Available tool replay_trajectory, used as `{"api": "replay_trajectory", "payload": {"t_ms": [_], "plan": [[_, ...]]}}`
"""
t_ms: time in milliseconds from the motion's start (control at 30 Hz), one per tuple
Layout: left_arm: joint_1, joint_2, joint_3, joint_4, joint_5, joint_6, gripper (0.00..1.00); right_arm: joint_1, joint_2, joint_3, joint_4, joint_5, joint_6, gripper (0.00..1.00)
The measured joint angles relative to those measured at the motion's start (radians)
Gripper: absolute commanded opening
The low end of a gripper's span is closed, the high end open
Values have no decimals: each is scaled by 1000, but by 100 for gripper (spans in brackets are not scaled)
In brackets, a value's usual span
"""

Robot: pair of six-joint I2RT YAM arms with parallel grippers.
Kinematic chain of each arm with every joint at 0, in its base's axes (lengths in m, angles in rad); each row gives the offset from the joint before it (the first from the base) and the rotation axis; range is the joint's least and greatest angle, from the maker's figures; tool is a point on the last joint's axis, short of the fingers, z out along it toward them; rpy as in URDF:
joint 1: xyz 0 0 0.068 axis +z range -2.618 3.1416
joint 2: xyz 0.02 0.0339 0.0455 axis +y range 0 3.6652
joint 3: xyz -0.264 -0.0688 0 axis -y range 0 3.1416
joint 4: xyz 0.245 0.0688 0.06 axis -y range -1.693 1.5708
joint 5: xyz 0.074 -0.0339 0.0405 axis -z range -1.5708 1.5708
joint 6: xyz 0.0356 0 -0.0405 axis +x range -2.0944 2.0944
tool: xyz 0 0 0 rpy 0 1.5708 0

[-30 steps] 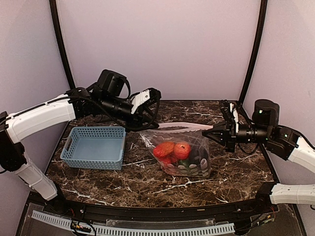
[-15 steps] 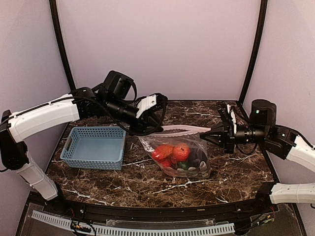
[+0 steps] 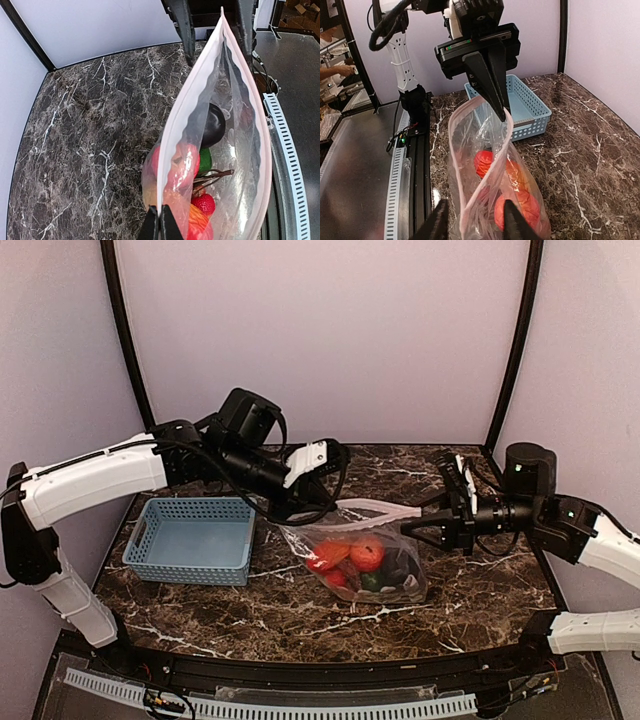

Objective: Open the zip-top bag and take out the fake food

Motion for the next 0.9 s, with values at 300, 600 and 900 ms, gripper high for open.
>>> {"api": "replay_trajectory", "payload": {"t_ms": [300, 600, 900], "plan": [[0, -74, -47, 11, -90, 13, 1, -28, -43, -72, 35, 45, 79, 99], [14, -104, -90, 17, -133, 23, 1, -30, 11, -121, 45, 34, 123, 83], [26, -104, -90, 31, -136, 32, 1, -11, 124, -183, 132, 89, 230, 77]]}}
